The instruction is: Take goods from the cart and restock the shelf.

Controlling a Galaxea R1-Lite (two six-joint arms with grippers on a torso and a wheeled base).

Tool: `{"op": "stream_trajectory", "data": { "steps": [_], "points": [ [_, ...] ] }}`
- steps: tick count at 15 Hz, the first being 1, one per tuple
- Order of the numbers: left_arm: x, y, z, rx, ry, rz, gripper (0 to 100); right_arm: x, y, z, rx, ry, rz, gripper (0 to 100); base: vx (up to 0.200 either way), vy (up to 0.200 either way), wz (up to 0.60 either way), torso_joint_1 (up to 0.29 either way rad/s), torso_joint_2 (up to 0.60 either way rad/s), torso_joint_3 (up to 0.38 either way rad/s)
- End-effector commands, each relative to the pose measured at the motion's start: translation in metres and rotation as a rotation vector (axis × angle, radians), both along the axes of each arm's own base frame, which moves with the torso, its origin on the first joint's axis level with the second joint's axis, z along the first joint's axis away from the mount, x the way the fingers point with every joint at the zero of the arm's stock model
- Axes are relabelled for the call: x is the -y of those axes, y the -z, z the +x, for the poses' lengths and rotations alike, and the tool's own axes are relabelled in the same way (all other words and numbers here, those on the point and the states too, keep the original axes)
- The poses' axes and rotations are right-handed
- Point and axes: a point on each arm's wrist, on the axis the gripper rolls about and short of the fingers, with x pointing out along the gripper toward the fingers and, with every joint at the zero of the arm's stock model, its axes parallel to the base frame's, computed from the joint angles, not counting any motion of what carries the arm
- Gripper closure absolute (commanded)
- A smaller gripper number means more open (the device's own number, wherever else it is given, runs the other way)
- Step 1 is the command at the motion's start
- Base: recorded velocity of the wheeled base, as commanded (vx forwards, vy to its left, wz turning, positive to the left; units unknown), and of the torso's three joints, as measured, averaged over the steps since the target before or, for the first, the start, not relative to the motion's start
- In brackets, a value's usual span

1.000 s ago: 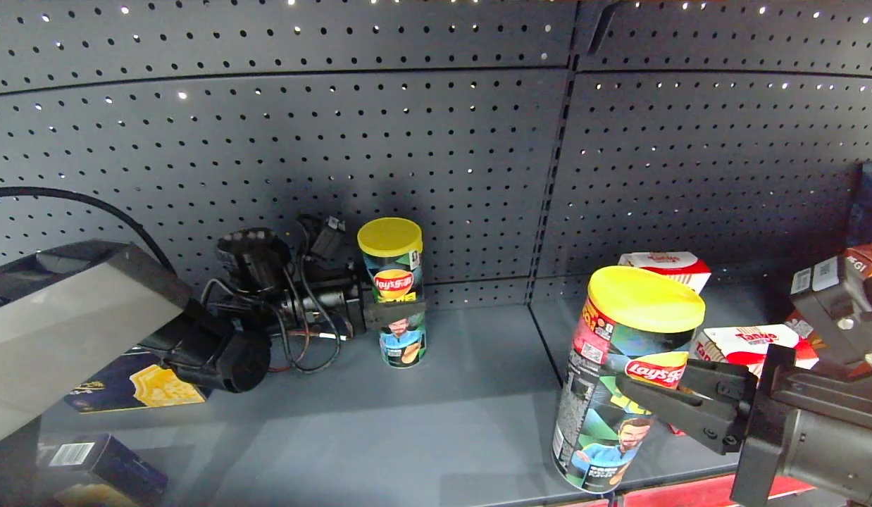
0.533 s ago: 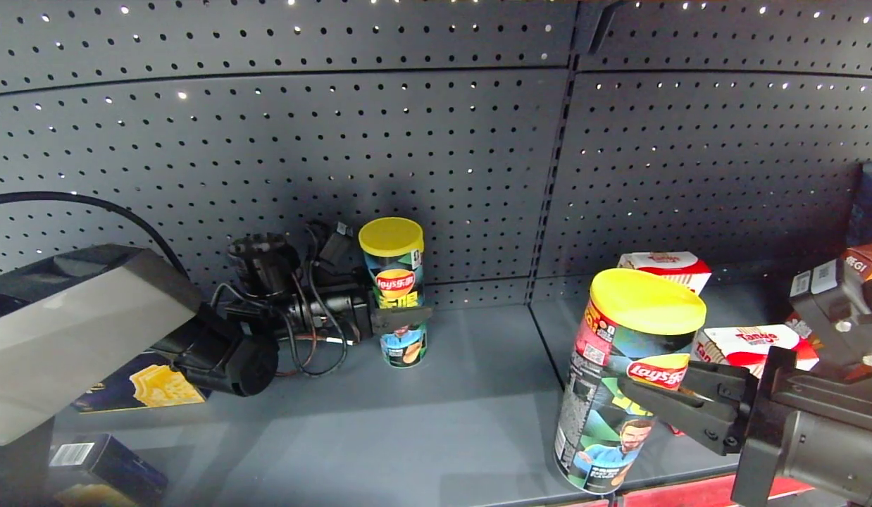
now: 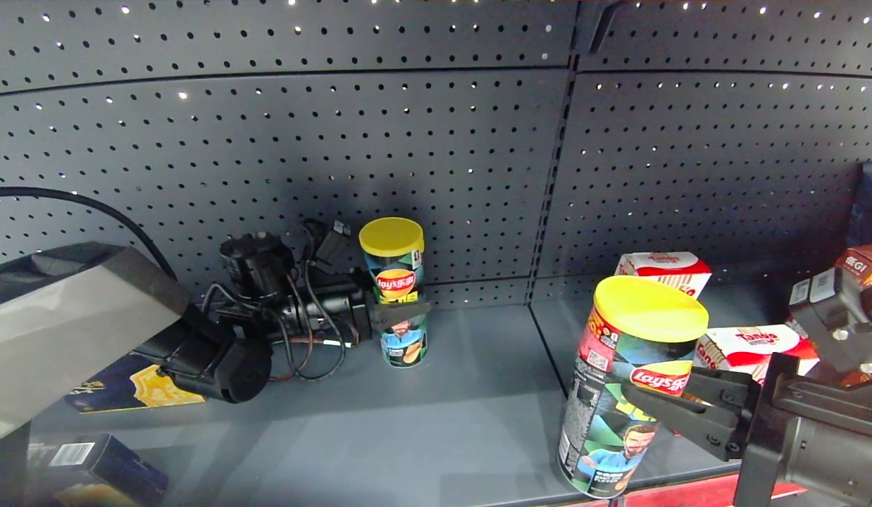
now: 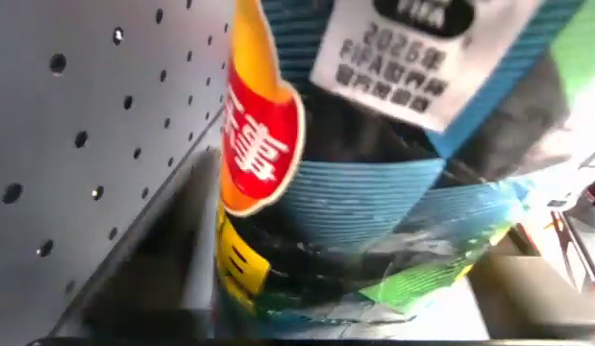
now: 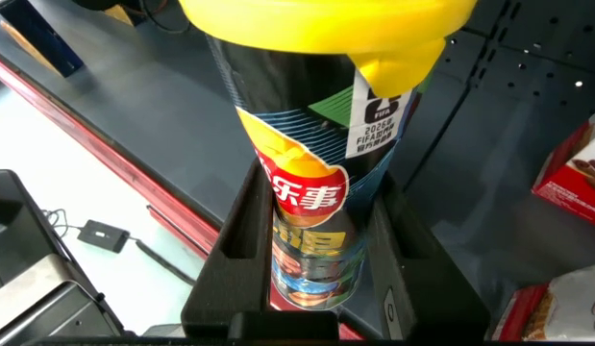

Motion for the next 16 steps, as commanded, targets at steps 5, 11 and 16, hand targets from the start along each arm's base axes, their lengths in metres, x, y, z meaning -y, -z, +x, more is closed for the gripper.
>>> {"op": "stream_trajectory", "data": {
  "steps": [5,11,16],
  "points": [
    [0.003,-0.002,-0.007,-0.010,0.010,0.001,100,0.001,0.000,-0.001,0.003,0.001,0.002,100,0.000,0.000,0.00,0.000,0.00,0.000],
    [0.005,-0.021,-0.030,0.009,0.020,-0.004,100,0.003,-0.001,-0.003,0.006,0.001,0.005,100,0.000,0.000,0.00,0.000,0.00,0.000],
    [0.010,-0.037,-0.086,-0.006,-0.011,0.001,100,0.008,0.000,-0.009,0.014,-0.001,0.013,100,0.000,0.000,0.00,0.000,0.00,0.000]
  ]
}}
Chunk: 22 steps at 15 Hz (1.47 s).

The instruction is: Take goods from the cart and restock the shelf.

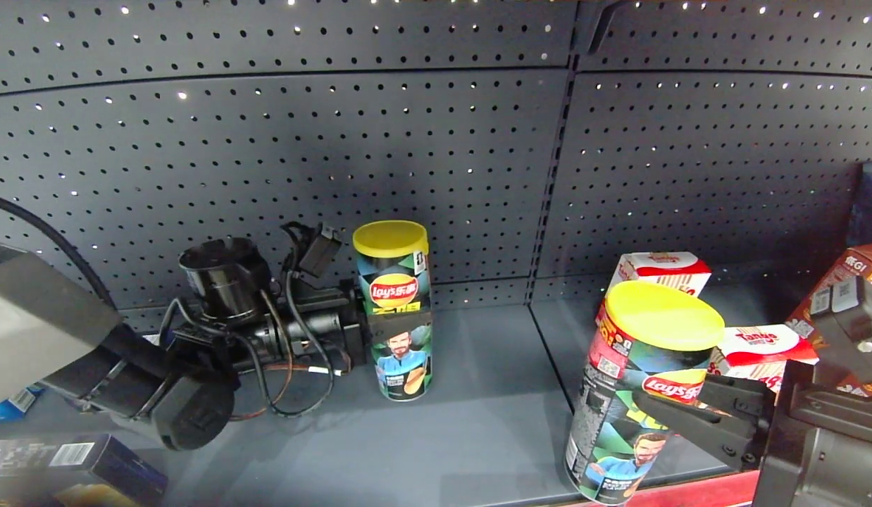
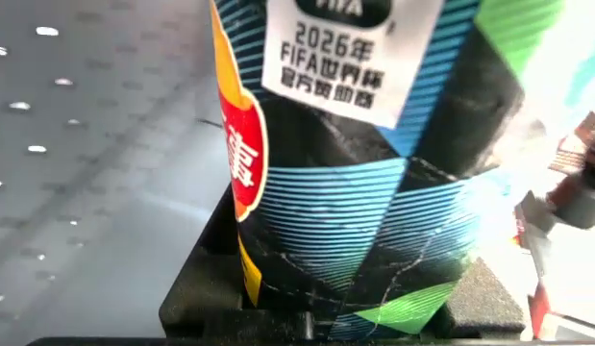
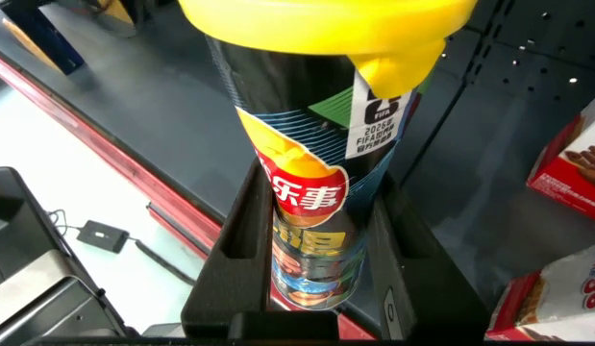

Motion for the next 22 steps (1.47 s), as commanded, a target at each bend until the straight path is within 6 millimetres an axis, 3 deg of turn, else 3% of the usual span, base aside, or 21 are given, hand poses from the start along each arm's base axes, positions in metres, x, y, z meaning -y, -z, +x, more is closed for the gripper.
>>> {"op": "stream_trajectory", "data": {
  "steps": [1,4,12,22],
  "points": [
    [0.001,-0.015,-0.035,0.021,0.030,-0.004,100,0.001,-0.002,-0.002,0.009,-0.001,0.008,100,0.000,0.000,0.00,0.000,0.00,0.000],
    [-0.002,-0.018,-0.059,0.044,0.036,-0.013,100,0.002,-0.001,-0.002,0.009,-0.003,0.006,100,0.000,0.000,0.00,0.000,0.00,0.000],
    [-0.006,-0.005,-0.088,0.064,0.047,-0.021,100,0.002,-0.002,-0.002,0.011,-0.003,0.008,100,0.000,0.000,0.00,0.000,0.00,0.000],
    [-0.004,0.032,-0.076,0.006,0.039,0.025,100,0.002,-0.001,-0.001,0.010,0.002,0.007,100,0.000,0.000,0.00,0.000,0.00,0.000]
  ]
}}
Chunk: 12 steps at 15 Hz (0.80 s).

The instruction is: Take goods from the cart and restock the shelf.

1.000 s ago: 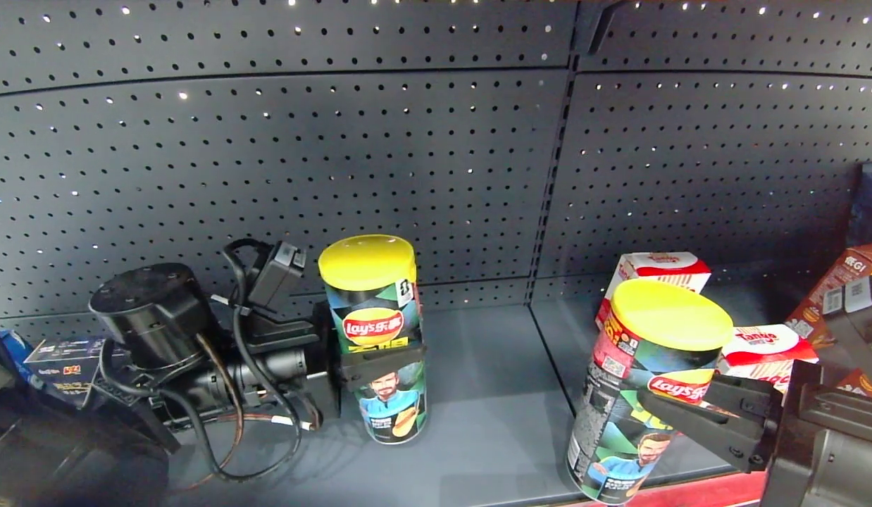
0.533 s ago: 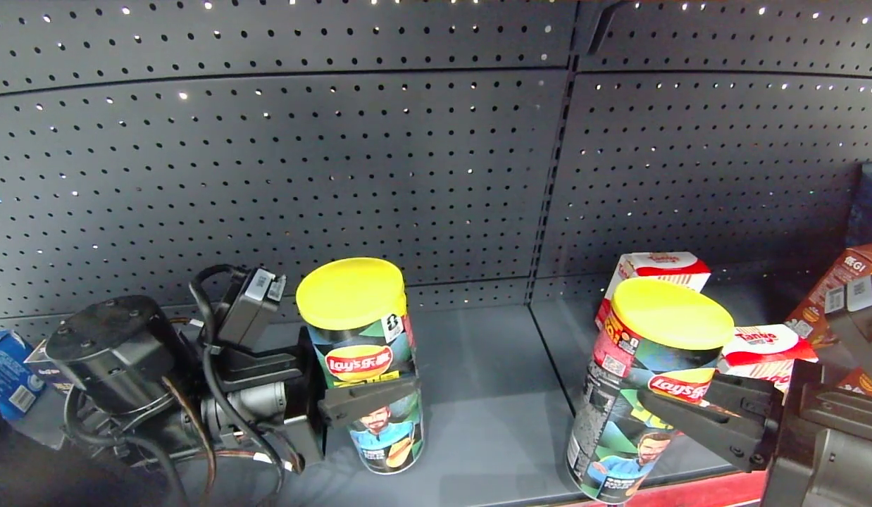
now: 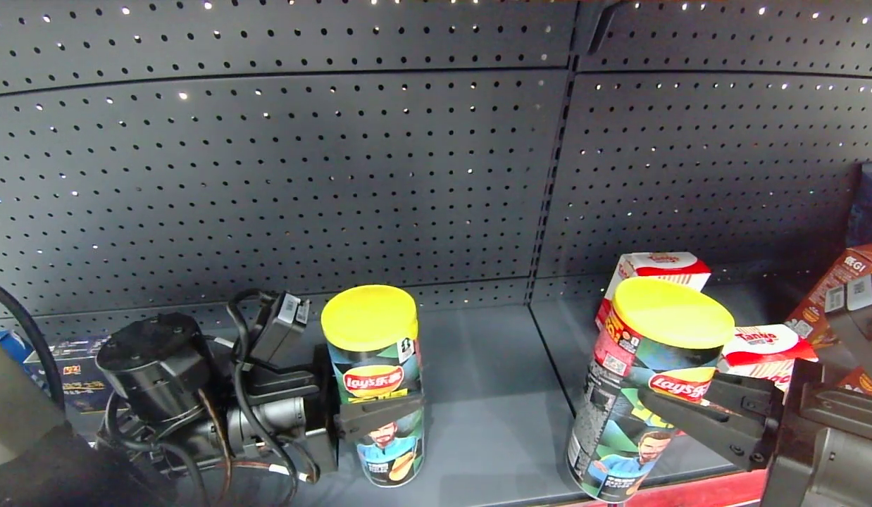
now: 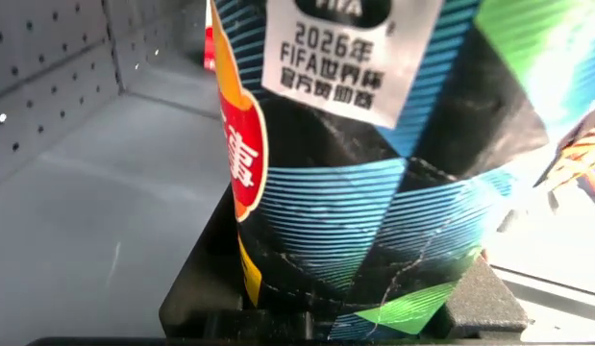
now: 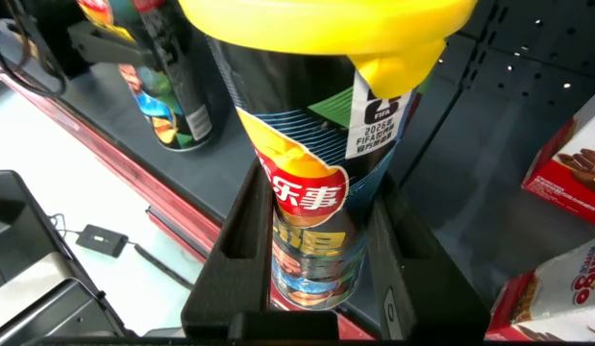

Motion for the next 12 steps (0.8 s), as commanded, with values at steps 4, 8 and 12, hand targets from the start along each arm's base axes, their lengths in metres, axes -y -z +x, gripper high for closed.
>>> {"op": "stream_trajectory", "data": {
  "steps": [4,8,12],
  "points": [
    [0.0021,0.0185,0.0062,-0.032,-0.001,0.035,100,0.0007,-0.0002,-0.0002,0.002,0.004,0.001,100,0.000,0.000,0.00,0.000,0.00,0.000],
    [0.0019,0.0194,0.0058,-0.035,-0.001,0.037,100,0.0014,0.0011,-0.0010,-0.002,0.003,0.000,100,0.000,0.000,0.00,0.000,0.00,0.000],
    [0.0004,0.0201,-0.0002,-0.046,0.003,0.043,0,0.0016,0.0008,-0.0013,-0.001,0.003,0.001,100,0.000,0.000,0.00,0.000,0.00,0.000]
  ]
}}
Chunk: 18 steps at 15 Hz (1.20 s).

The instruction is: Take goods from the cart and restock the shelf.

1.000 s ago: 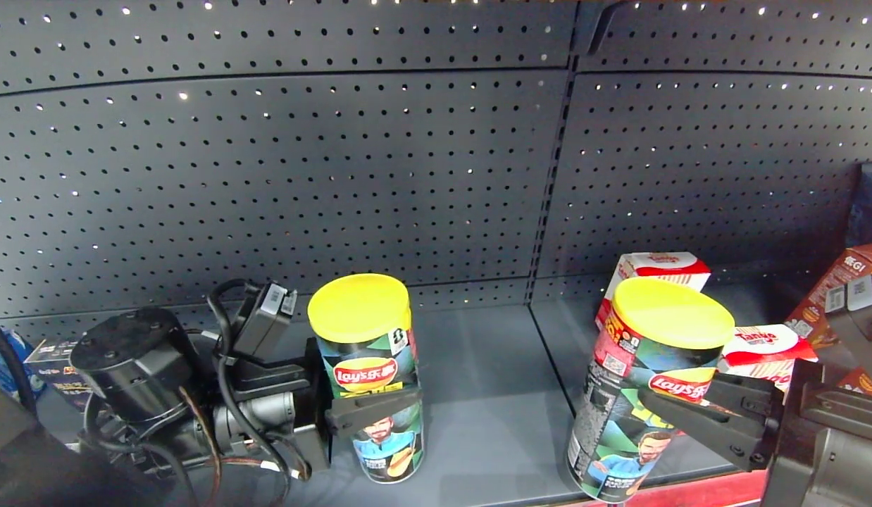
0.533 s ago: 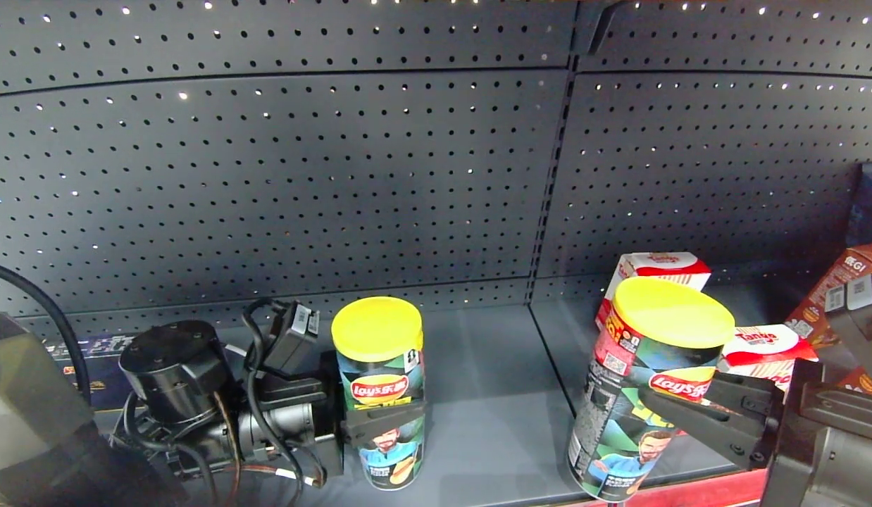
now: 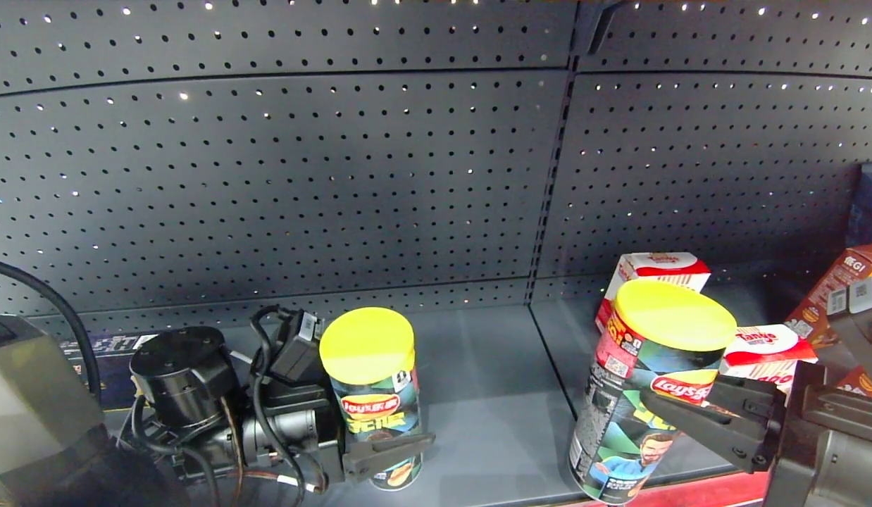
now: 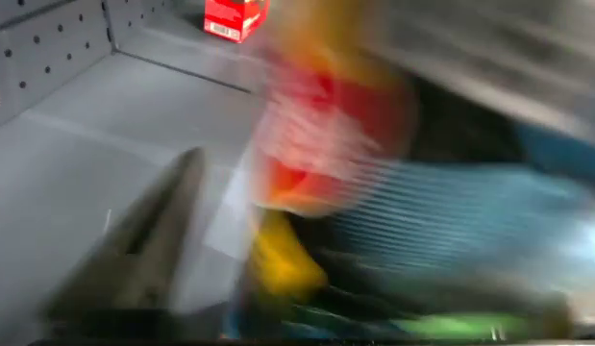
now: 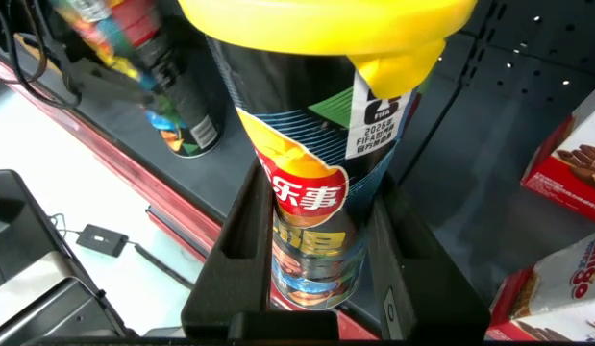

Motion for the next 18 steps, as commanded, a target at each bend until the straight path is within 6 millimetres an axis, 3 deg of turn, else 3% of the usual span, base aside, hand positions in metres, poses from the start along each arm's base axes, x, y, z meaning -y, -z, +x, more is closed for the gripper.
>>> {"op": "stream_trajectory", "data": {
  "steps": [1,7,12,14,18],
  "points": [
    [-0.002,-0.002,-0.009,-0.004,0.006,0.002,0,0.000,0.000,0.000,0.000,0.000,0.000,100,0.000,0.000,0.00,0.000,0.00,0.000],
    [-0.018,-0.024,-0.042,0.043,-0.007,-0.020,0,0.004,0.002,-0.004,0.002,0.001,0.001,100,0.000,0.000,0.00,0.000,0.00,0.000],
    [-0.046,-0.028,-0.077,0.037,-0.085,-0.014,0,0.004,0.002,-0.005,0.004,0.001,0.001,100,0.000,0.000,0.00,0.000,0.00,0.000],
    [-0.060,-0.036,-0.080,0.077,-0.162,-0.025,0,0.005,0.002,-0.006,0.005,0.001,0.004,100,0.000,0.000,0.00,0.000,0.00,0.000],
    [-0.065,-0.037,-0.079,0.083,-0.189,-0.026,0,0.005,0.001,-0.005,0.007,-0.001,0.004,100,0.000,0.000,0.00,0.000,0.00,0.000]
  ]
}}
